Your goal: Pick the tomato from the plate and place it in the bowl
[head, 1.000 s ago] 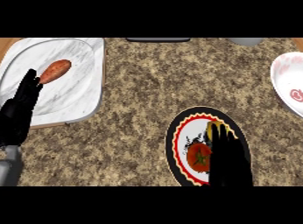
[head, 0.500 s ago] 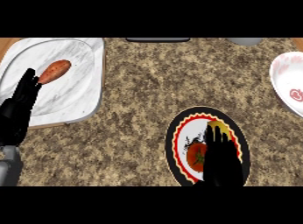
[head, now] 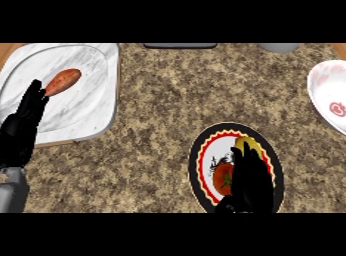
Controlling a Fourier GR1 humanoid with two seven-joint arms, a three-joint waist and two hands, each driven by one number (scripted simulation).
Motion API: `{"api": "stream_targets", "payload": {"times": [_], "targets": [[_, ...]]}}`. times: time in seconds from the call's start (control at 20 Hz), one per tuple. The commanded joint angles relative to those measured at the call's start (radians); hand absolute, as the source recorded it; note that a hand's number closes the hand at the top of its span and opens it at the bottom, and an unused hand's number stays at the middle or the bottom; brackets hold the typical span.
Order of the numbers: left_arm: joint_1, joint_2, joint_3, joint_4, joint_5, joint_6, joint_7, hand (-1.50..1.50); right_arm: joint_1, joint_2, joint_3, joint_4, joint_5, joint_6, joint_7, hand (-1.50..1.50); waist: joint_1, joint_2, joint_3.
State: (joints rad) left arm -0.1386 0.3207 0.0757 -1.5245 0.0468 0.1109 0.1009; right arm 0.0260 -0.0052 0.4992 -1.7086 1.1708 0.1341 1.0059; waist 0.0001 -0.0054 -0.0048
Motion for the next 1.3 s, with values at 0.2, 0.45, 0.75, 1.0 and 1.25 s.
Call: {"api": "stream_targets", "payload": {"times": [0.2, 0.45, 0.75, 1.0, 1.25], "targets": [[0.023, -0.057, -0.017, 0.007, -0.058, 0.019, -0.033, 0.0, -0.081, 0.004, -0.046, 0.134, -0.058, -0.04, -0.078, 1.5, 0.003, 0.006, 0.005], [-0.03, -0.039, 0.002, -0.031, -0.044, 0.011, 0.051, 0.0, -0.172, 0.004, -0.009, 0.232, -0.087, -0.125, -0.035, 1.5, 0.006, 0.007, 0.005], [-0.055, -0.043, -0.019, -0.037, -0.051, -0.002, 0.06, 0.0, -0.412, -0.053, -0.394, 0.366, -0.216, 0.005, -0.099, 1.5, 0.03, 0.024, 0.006], [-0.052, -0.029, -0.002, -0.011, -0.027, -0.037, 0.023, 0.0, -0.653, -0.182, -0.579, 0.637, -0.24, -0.008, -0.1, 1.5, 0.071, 0.037, 0.006], [-0.033, -0.041, -0.024, -0.04, -0.056, -0.024, 0.034, 0.0, -0.878, -0.247, -0.587, 0.907, -0.146, -0.103, -0.123, 1.5, 0.059, 0.022, 0.006]]}}
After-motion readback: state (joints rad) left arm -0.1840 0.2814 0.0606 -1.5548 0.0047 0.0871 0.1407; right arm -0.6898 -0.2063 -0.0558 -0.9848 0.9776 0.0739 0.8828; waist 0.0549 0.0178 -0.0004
